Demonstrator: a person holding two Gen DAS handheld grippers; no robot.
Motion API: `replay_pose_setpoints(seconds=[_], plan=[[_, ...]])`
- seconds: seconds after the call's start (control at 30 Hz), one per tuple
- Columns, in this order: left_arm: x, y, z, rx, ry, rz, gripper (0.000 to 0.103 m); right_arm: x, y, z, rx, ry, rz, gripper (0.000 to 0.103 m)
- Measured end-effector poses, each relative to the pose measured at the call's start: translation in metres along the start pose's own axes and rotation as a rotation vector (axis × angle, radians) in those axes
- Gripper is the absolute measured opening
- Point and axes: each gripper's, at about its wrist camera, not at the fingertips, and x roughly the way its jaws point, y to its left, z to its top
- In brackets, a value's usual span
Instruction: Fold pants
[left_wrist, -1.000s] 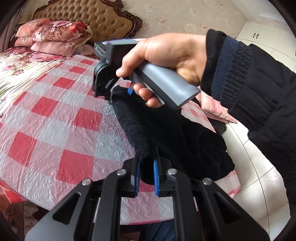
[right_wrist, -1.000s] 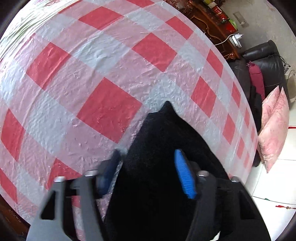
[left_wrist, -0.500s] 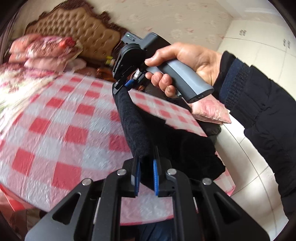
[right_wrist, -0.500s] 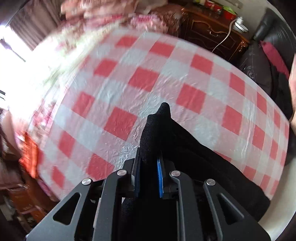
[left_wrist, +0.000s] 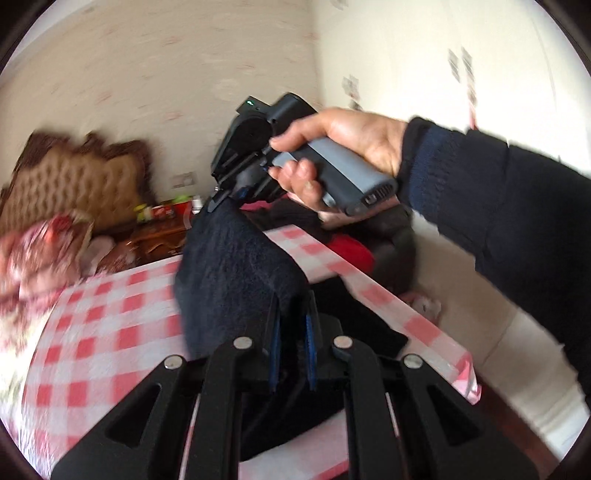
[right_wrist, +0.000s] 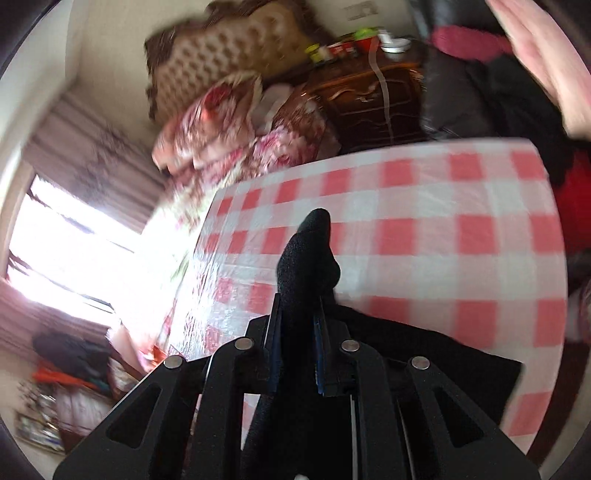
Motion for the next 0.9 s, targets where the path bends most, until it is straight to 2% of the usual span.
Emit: replay_pose_setpoints(seconds=[0.07, 0.17, 0.23, 0.33, 0.53, 0.63, 0.7, 0.73, 0.77, 0.83, 0.87, 0.9], plan=[[0.035, -0.044, -0.013, 0.07, 0.054, -0.012, 0.011, -0.007, -0.055, -0.012, 0.056, -0.012, 0.03, 0.014], [0.076, -0.087, -0.038, 0.141, 0.138, -0.018, 0.011, 0.003, -0.136, -0.035, 0.161, -0.008, 0.042, 0.014], [0.087, -0.1, -0.051, 0.177, 0.164, -0.014, 0.011, 0.011, -0.171, -0.049, 0.209, -0.01, 0.053, 0.014], [0.093, -0.111, -0.059, 0.234, 0.159, 0.012, 0.011, 0.01, -0.183, -0.057, 0.206, -0.05, 0.117, 0.014], [0.095, -0.115, -0.06, 0.276, 0.117, 0.052, 0.012, -0.015, -0.173, -0.055, 0.119, -0.124, 0.135, 0.014], [0.104, -0.12, -0.068, 0.274, 0.147, 0.021, 0.015, -0.003, -0.191, -0.06, 0.148, -0.093, 0.057, 0.015], [0.11, -0.12, -0.069, 0.27, 0.156, -0.065, 0.032, -0.002, -0.201, -0.065, 0.153, -0.094, 0.005, 0.018], [0.106, -0.122, -0.068, 0.268, 0.147, -0.109, 0.052, -0.002, -0.201, -0.066, 0.155, -0.1, -0.01, 0.032], [0.101, -0.122, -0.068, 0.26, 0.141, -0.142, 0.059, -0.009, -0.198, -0.068, 0.152, -0.131, -0.063, 0.033], [0.089, -0.12, -0.067, 0.252, 0.131, -0.203, 0.059, -0.023, -0.193, -0.072, 0.137, -0.188, -0.146, 0.033], [0.076, -0.112, -0.064, 0.226, 0.12, -0.268, 0.059, -0.034, -0.188, -0.073, 0.133, -0.219, -0.182, 0.034], [0.067, -0.104, -0.061, 0.2, 0.109, -0.294, 0.059, -0.047, -0.179, -0.077, 0.123, -0.251, -0.257, 0.039]])
